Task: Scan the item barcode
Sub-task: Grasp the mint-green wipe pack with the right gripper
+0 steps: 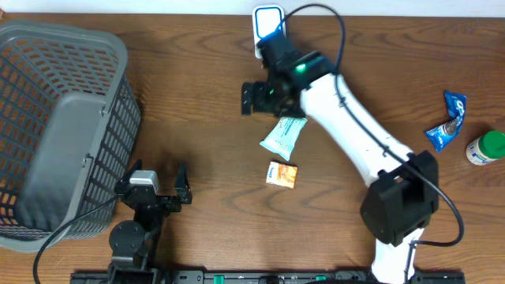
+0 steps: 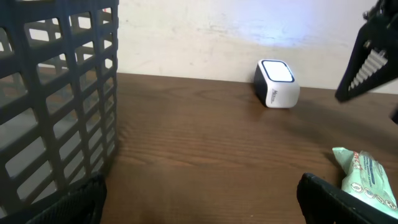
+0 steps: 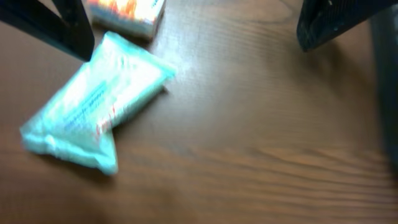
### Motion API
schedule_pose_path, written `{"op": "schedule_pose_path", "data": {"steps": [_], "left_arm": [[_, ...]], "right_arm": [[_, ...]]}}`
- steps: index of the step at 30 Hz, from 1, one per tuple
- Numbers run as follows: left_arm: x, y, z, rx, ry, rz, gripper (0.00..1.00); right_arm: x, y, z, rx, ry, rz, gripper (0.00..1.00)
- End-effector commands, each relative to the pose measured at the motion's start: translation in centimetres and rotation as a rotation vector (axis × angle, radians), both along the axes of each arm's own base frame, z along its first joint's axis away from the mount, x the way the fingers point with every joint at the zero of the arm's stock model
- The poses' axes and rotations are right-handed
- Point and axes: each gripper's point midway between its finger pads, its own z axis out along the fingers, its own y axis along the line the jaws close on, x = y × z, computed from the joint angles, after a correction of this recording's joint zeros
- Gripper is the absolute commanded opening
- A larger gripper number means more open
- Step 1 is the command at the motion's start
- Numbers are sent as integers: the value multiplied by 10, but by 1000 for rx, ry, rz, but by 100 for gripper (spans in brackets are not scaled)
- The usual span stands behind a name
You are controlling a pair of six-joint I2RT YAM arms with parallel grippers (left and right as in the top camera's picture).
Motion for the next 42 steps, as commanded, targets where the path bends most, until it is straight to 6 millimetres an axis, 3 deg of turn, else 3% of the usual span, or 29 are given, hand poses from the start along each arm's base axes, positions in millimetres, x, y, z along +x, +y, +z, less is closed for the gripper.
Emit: {"op": "schedule_pose_path", "data": {"steps": [1,6,13,19,22,23,27,32,38,42], "left_arm": [[-1,-4,-15,11,42,-22,98],[-1,-4,-15,11,42,-22,98],[-1,-4,-15,10,42,-22,98],[-1,-4,-15,11,42,-22,98],[-1,-4,-15,11,42,-22,98],[-1,-4,-15,10,42,-22,98],[-1,-4,-15,10,42,-22,98],[-1,-4,-15,11,42,-22,98],[-1,-4,-15,10,42,-22,98],[-1,-4,-15,10,42,-22,98]], "right_arm": [[-2,-25,-30,-136,58,-351,96],[-15,-40,-76,-233,196,-458,89],[11,-38,-87,-207,113,-531,87],[14,-50,-124,-282,142,-559,82],[12,-52,-135,-300,157,-559,68],[12,-53,-134,-300,157,-560,58],[14,-52,-113,-285,145,-562,37],[12,-53,-61,-241,131,-391,1],[-3,-19,-27,-28,161,-13,1],[-16,34,-5,327,146,379,1]]}}
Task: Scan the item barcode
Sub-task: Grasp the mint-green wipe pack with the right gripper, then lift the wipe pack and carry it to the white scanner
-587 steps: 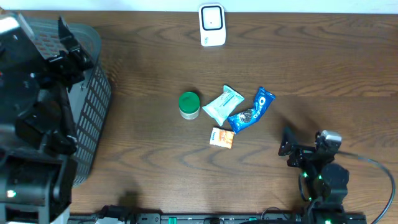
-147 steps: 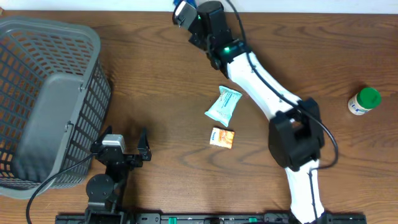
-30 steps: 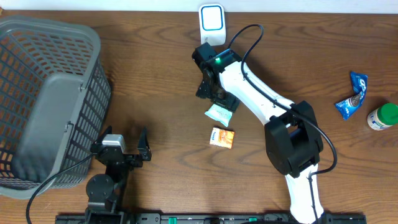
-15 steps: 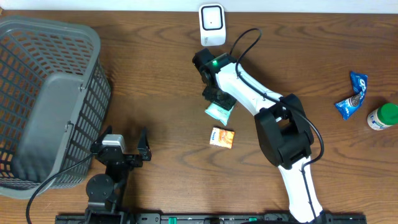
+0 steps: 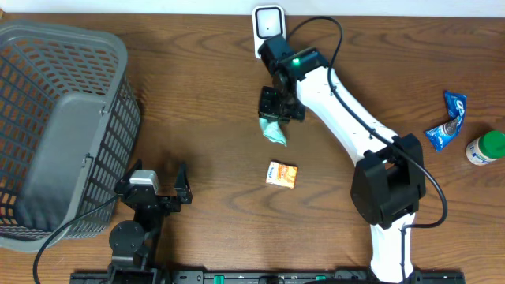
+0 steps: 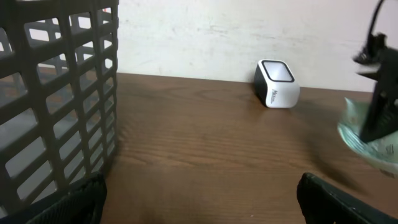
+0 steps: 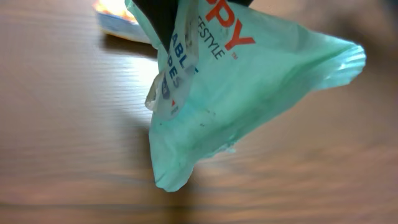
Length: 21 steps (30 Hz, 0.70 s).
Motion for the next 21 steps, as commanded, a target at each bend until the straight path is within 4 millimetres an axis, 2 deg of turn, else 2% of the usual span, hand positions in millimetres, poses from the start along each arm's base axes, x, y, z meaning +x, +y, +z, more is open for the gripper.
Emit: {"op": "schedule_pose_path", "data": {"steps": [1,3,8,11,15,17,21], "left_arm": [[-1,-3,-15,10,42,-22,98],[-1,-3,-15,10,42,-22,98],[-1,-3,-15,10,42,-22,98],[-1,-3,-15,10,42,-22,98],[-1,-3,-15,10,42,-22,98],[-1,-3,-15,10,42,-22,98],[-1,-3,-15,10,42,-22,98]], "right_arm": [[-24,57,40,456,-39,446,1],[-31,72,53,629,-75,556,1],[-46,84,72,930,-121,680,1],[-67,84,81,1143,-199,806,1],[-89,78,83,1342,-297,880,1],[-95,75,73,1339,-239,842,1],[-95,75,72,1307,63,627,1]]}}
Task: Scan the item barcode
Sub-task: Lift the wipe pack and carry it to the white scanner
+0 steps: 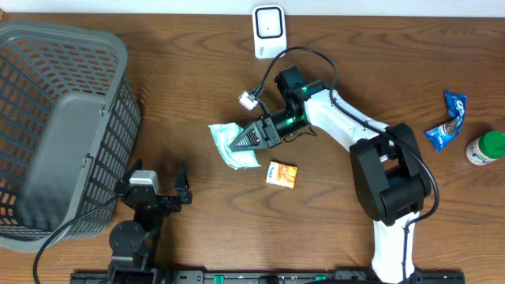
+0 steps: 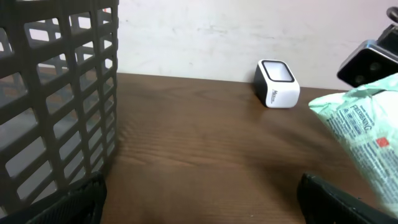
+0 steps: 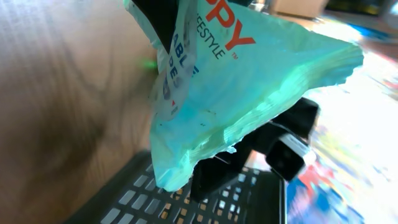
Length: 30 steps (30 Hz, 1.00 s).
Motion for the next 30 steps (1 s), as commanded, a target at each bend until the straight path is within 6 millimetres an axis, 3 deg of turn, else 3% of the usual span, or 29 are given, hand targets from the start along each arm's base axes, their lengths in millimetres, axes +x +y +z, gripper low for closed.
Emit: {"op": "schedule_pose_path", "data": {"steps": [1,10,16,22,26,30], "left_arm": [[-1,-3,-15,10,42,-22,98],[-1,-3,-15,10,42,-22,98],[-1,-3,-15,10,42,-22,98],[-1,-3,-15,10,42,-22,98],[-1,-3,-15,10,42,-22,98],[-1,-3,-15,10,42,-22,98]], "right_arm": [[-2,-1,19,-13,212,-5,1],[-3,-2,18,-62,314,-10,1],[-12,-6,18,-195,585,-24,1],[-19,-10,19,-241,676,-29,1],[-20,-11,15,-264,673,-34,1],[-14,-12,-14,-364,478,-71,1]]}}
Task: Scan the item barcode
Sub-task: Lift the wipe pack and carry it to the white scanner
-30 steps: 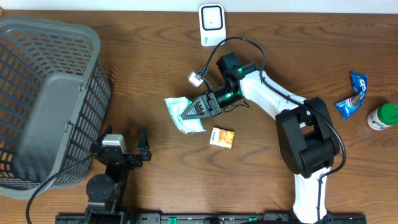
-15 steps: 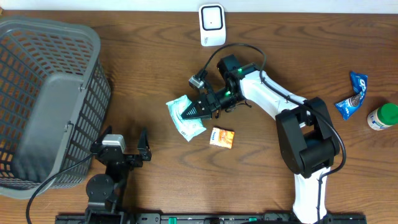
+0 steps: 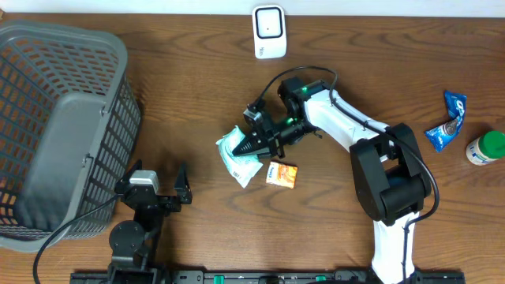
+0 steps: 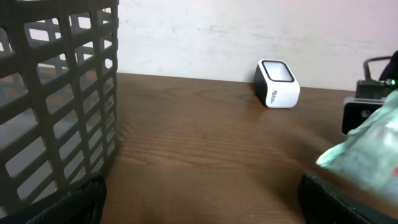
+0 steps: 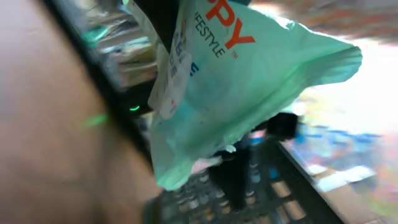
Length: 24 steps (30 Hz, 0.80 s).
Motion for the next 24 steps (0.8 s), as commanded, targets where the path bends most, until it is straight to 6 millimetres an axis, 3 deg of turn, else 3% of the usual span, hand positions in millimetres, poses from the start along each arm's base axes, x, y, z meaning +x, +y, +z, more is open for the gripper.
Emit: {"op": "schedule_pose_path", "data": {"steps": [1,3,10,14,17,18,24], "left_arm": [[-1,-3,-15,10,42,-22,98],[-1,-3,-15,11,42,-22,98],[-1,-3,-15,10,42,-22,98],[-1,-3,-15,11,42,-22,98],[-1,-3,-15,10,42,-22,98],[-1,-3,-15,11,42,-22,98],[-1,-3,-15,11,42,-22,98]], "right_arm": [[11,-7,-27,-178,-188,16,2],[18,-9,-25,-241,-257,18,2],[64,-16,29,-450,-710,-44,2],[87,-6,57,-448,-958,-91,1],[118,3,67,-467,-1194,-132,1],[143,2,69,-529,-1349,-156,1],[225,-23,77,-841,-1776,-226,1]]}}
